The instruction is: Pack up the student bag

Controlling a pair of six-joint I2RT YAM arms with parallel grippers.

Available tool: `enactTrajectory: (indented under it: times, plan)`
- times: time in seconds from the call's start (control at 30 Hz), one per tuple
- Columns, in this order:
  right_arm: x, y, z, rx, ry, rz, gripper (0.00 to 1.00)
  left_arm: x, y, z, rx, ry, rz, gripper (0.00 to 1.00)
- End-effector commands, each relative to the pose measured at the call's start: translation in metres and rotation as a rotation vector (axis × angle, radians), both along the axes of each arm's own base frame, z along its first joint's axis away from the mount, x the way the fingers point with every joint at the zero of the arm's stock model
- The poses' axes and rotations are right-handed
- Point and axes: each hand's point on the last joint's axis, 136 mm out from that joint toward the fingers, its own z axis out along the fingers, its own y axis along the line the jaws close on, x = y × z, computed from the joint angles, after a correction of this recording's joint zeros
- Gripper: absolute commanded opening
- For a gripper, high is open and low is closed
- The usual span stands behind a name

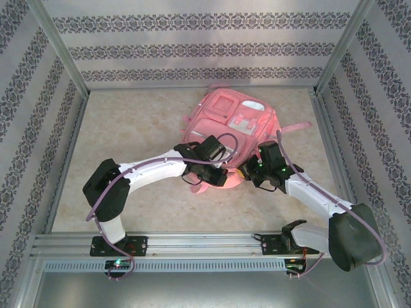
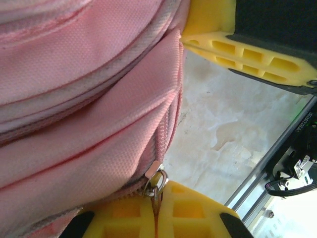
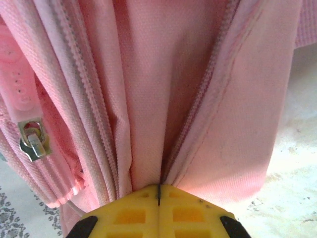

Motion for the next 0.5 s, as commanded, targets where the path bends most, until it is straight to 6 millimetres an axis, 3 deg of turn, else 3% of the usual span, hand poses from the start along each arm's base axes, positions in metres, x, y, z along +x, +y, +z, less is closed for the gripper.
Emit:
enactTrajectory:
  times: [0.0, 0.2, 0.3, 0.33, 0.37, 0.4, 0.47]
  plan:
    - [0.005, -0.017, -0.009, -0.068, -0.026, -0.019, 0.0, 0.007, 0.009, 0.027, -0.053, -0.058, 0.01, 0.0]
    - [0.008, -0.027, -0.012, -0.091, -0.026, -0.024, 0.0, 0.007, 0.023, 0.021, -0.031, -0.05, 0.033, 0.0]
    - [0.013, -0.022, -0.005, -0.063, -0.048, 0.0, 0.0, 0.004, 0.023, 0.02, -0.037, -0.042, 0.028, 0.0]
    - [0.014, -0.016, 0.001, -0.046, -0.055, 0.022, 0.04, 0.004, 0.022, 0.02, -0.045, -0.037, 0.024, 0.0]
    - [0.015, -0.012, 0.006, -0.032, -0.059, 0.034, 0.18, 0.004, 0.02, 0.02, -0.051, -0.033, 0.021, 0.0]
    - [0.015, -0.008, 0.012, -0.014, -0.061, 0.04, 0.25, 0.003, 0.018, 0.02, -0.057, -0.027, 0.018, 0.0]
    - [0.013, -0.002, 0.022, 0.018, -0.063, 0.033, 0.32, 0.004, 0.013, 0.021, -0.07, -0.023, 0.014, 0.0]
